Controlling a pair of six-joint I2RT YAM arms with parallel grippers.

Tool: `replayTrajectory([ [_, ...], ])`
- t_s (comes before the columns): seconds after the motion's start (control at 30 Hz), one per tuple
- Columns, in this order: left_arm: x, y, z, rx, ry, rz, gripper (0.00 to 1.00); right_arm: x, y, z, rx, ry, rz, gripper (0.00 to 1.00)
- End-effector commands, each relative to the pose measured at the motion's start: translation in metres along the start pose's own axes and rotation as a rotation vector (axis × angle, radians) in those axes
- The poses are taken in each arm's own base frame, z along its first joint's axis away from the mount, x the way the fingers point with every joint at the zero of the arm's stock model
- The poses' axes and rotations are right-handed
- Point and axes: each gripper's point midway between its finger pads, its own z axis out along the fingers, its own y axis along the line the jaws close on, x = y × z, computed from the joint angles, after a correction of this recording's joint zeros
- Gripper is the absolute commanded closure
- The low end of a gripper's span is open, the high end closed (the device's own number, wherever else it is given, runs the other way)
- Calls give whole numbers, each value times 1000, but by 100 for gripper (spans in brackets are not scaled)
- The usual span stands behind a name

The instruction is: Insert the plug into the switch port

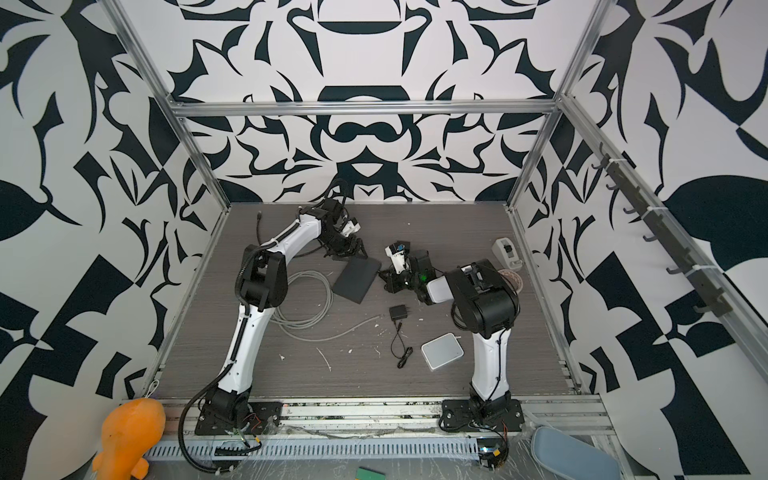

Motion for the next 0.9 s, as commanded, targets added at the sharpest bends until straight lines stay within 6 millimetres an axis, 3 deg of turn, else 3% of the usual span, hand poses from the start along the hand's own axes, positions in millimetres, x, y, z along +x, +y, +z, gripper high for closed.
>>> replayTrajectory([
  [0.0, 13, -10, 8, 46, 62, 19, 31, -11, 35, -9, -118, -30, -67, 94],
  [0.2, 17, -12, 11, 65, 75, 16, 32, -5, 22, -7, -50, -37, -37, 94],
  [0.5, 37, -18, 24, 94, 136, 13, 33, -18, 17, -1, -53, -151, 5, 94],
  [0.87, 57, -39, 31, 183, 223, 51, 37, -17, 27, 5, -124, -132, 22, 94],
])
